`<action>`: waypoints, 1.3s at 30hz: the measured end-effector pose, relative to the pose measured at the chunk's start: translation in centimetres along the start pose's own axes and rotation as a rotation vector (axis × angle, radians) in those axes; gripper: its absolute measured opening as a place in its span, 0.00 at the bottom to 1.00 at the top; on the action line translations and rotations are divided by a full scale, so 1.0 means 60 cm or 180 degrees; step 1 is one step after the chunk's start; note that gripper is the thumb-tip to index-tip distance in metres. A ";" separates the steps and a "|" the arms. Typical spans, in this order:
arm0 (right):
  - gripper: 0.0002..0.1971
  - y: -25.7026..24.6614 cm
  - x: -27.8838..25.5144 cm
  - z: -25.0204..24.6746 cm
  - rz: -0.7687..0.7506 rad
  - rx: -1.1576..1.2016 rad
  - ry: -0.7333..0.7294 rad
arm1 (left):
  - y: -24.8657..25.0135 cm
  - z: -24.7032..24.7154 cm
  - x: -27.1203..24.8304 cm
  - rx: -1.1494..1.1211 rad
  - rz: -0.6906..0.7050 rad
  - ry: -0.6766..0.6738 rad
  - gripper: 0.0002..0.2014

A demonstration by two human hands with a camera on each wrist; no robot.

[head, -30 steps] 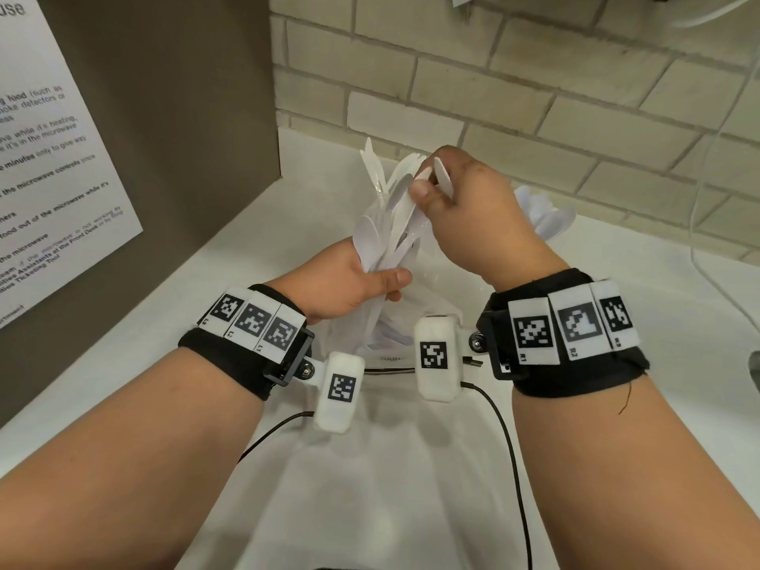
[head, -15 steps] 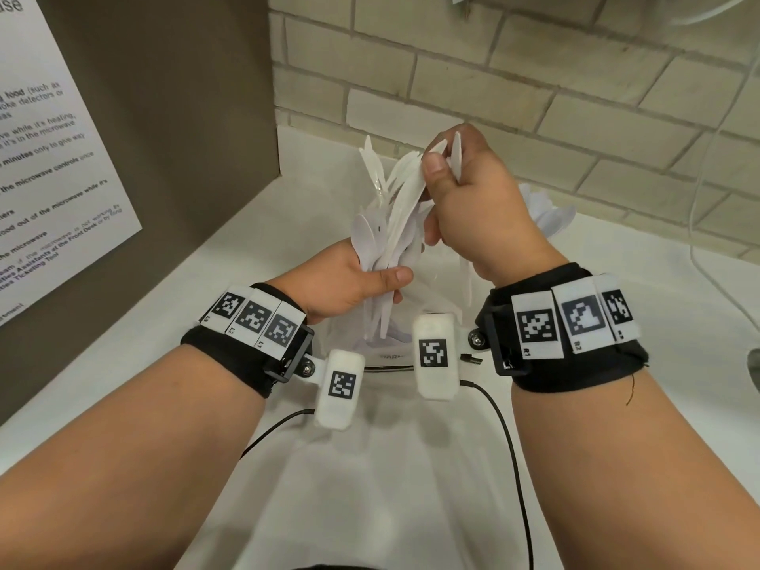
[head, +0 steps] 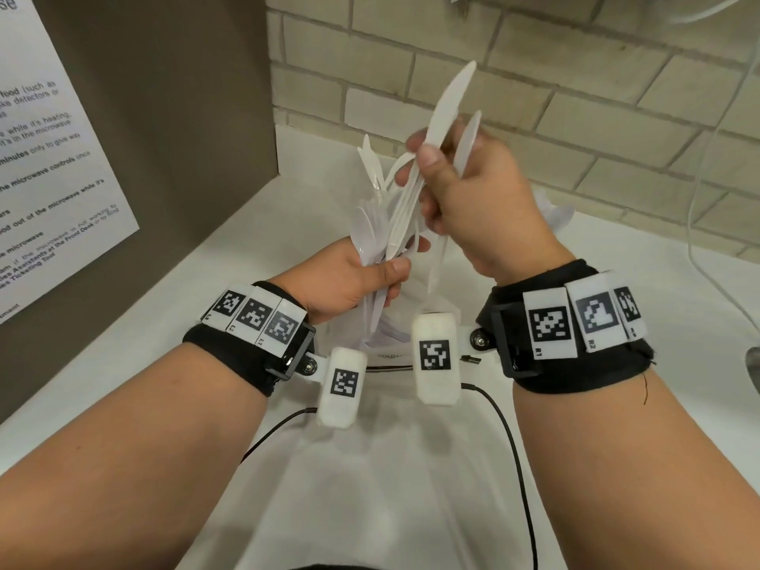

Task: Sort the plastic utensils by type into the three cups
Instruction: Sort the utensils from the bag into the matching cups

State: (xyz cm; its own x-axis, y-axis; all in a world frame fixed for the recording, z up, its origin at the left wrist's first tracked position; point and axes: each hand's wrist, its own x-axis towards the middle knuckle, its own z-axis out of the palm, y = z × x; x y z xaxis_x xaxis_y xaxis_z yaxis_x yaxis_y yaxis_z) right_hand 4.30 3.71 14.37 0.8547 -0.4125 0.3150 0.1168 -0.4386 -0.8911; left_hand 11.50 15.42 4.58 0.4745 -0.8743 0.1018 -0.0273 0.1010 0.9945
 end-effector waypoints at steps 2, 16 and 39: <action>0.07 0.000 0.001 -0.006 0.0086 0.0173 0.0066 | -0.003 -0.003 -0.002 -0.0269 -0.0078 -0.0039 0.10; 0.11 0.047 0.185 -0.031 0.0173 0.1220 0.1001 | 0.008 -0.065 0.008 -0.1364 -0.0402 0.0824 0.11; 0.33 0.235 0.329 0.080 0.0812 0.0003 0.0385 | 0.017 -0.092 0.123 -0.0821 -0.0611 0.1754 0.12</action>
State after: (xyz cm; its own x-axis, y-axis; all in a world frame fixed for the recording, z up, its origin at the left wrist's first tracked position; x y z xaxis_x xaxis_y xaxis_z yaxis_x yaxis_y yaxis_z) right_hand 25.24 -6.75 6.47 0.7901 -0.6017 0.1172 -0.0938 -0.3077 -0.9468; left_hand 19.84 11.68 6.24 0.8346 -0.5228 -0.1733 0.2835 0.1379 0.9490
